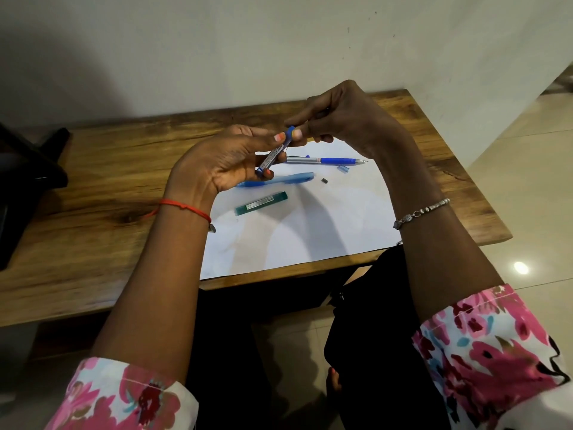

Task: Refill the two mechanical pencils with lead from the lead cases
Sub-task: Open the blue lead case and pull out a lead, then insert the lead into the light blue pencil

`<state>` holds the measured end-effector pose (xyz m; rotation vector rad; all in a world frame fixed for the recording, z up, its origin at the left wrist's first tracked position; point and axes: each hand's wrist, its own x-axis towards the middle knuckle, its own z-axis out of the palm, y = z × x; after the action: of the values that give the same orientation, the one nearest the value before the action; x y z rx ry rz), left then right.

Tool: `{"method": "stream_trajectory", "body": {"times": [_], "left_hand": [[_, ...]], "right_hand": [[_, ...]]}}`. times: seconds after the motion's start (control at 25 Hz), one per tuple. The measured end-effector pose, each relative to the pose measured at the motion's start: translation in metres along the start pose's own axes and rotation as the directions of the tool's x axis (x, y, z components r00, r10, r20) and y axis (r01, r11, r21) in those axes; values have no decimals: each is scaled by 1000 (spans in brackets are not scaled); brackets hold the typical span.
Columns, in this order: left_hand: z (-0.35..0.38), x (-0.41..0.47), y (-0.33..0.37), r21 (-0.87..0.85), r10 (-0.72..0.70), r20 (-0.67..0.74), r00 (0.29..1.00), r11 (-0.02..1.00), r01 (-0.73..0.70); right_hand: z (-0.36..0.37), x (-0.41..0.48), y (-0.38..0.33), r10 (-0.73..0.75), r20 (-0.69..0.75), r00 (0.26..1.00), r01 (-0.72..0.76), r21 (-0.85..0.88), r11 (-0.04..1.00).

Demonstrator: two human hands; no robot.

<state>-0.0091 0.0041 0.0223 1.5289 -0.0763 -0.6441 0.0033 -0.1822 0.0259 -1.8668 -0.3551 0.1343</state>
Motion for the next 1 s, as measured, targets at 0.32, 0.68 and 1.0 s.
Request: {"method": "stream_trajectory", "body": {"times": [0.32, 0.68, 1.0], "left_hand": [[-6, 2, 2, 130, -22, -42, 999, 991, 28], [-8, 1, -1, 185, 86, -87, 992, 980, -69], [-2, 0, 1, 159, 63, -101, 993, 986, -46]], "right_hand": [[-11, -10, -1, 60, 84, 995, -57, -40, 998], [2, -10, 1, 526, 300, 796, -210, -678, 704], [-3, -8, -1, 239, -29, 971, -240, -103, 965]]}}
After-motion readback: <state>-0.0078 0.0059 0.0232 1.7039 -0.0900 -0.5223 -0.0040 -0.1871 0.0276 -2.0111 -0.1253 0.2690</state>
